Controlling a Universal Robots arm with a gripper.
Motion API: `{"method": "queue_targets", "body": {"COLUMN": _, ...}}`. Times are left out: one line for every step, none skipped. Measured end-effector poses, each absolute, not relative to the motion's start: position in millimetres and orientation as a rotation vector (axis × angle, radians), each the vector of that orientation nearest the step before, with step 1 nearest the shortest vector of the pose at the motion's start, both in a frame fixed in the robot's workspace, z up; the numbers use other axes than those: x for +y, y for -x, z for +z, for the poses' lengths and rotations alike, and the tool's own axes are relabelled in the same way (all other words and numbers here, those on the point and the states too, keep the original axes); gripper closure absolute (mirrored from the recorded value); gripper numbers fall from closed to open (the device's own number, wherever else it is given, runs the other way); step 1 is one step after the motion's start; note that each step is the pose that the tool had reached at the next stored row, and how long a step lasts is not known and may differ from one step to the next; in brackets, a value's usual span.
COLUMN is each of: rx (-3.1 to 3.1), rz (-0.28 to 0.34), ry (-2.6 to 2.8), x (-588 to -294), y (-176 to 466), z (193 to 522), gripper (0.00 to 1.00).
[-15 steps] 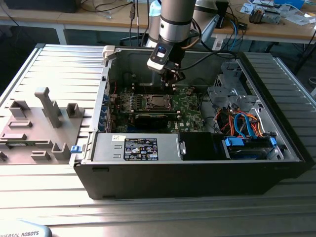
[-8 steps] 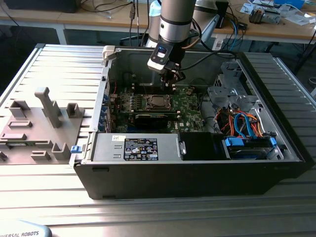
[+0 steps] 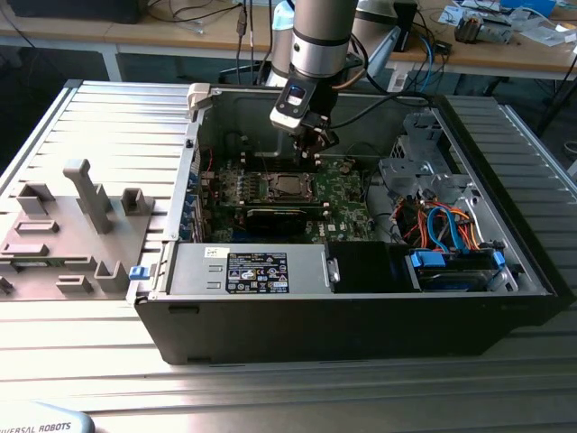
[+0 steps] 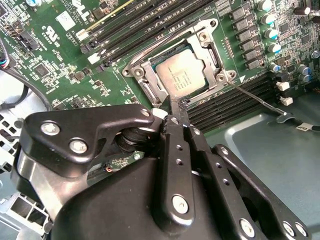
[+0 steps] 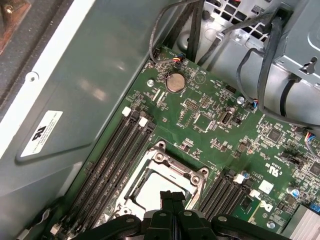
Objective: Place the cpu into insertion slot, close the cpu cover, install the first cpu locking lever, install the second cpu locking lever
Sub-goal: 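Install the first cpu locking lever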
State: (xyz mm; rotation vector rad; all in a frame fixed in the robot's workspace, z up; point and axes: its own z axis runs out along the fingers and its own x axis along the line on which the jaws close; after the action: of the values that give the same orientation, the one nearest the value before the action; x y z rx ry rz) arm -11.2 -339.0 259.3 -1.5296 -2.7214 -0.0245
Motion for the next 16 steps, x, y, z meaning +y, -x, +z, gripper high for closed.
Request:
{"method": "queue_targets", "body": {"rx": -2.722, "rz": -0.024, "ry": 1.528, "x": -339.0, "y": 11.2, "z": 259.3, "gripper": 0.89}}
{"method": "queue_targets", "body": {"rx": -2.724, "rz": -0.024, "ry": 1.525, "x": -339.0, "y": 11.2, "z": 259.3, "gripper": 0.89}}
{"method": "queue_targets", "body": {"rx": -2.725, "rz": -0.025, "ry": 1.524, "x": -339.0, "y": 11.2, "z": 259.3, "gripper": 0.89}}
{"method": "queue_targets", "body": {"rx": -2.726, "rz": -0.024, "ry": 1.521, "x": -339.0, "y": 11.2, "z": 259.4, "gripper": 0.89}}
{"method": "queue_targets", "body": {"rx": -2.727, "rz": -0.024, "ry": 1.519, "x": -339.0, "y": 11.2, "z": 259.3, "gripper": 0.89}}
{"method": "queue_targets", "body": {"rx": -2.729, "rz": -0.024, "ry": 1.516, "x": -339.0, "y": 11.2, "z": 259.3, "gripper": 0.89}}
{"method": "queue_targets", "body": {"rx": -2.730, "rz": -0.024, "ry": 1.514, "x": -339.0, "y": 11.2, "z": 259.3, "gripper": 0.89}}
{"method": "queue_targets", "body": {"rx": -2.731, "rz": -0.024, "ry": 1.512, "x": -339.0, "y": 11.2, "z": 259.4, "gripper": 0.89}}
{"method": "queue_targets", "body": {"rx": -2.732, "rz": -0.024, "ry": 1.510, "x": -339.0, "y": 11.2, "z": 259.4, "gripper": 0.89}}
{"method": "queue_targets", "body": {"rx": -2.734, "rz": -0.024, "ry": 1.507, "x": -339.0, "y": 11.2, "z": 259.4, "gripper": 0.89}}
{"method": "queue_targets", "body": {"rx": -2.735, "rz": -0.024, "ry": 1.505, "x": -339.0, "y": 11.2, "z": 259.3, "gripper": 0.89}}
{"method": "queue_targets", "body": {"rx": -2.736, "rz": -0.024, "ry": 1.503, "x": -339.0, "y": 11.2, "z": 259.4, "gripper": 0.89}}
{"method": "queue_targets", "body": {"rx": -2.737, "rz": -0.024, "ry": 1.501, "x": -339.0, "y": 11.2, "z": 259.3, "gripper": 0.89}}
{"method": "queue_targets", "body": {"rx": -2.738, "rz": -0.024, "ry": 1.499, "x": -339.0, "y": 11.2, "z": 259.3, "gripper": 0.89}}
{"method": "queue_targets", "body": {"rx": -2.740, "rz": -0.024, "ry": 1.495, "x": -339.0, "y": 11.2, "z": 259.3, "gripper": 0.89}}
{"method": "queue_targets", "body": {"rx": -2.742, "rz": -0.024, "ry": 1.492, "x": -339.0, "y": 11.2, "z": 259.3, "gripper": 0.89}}
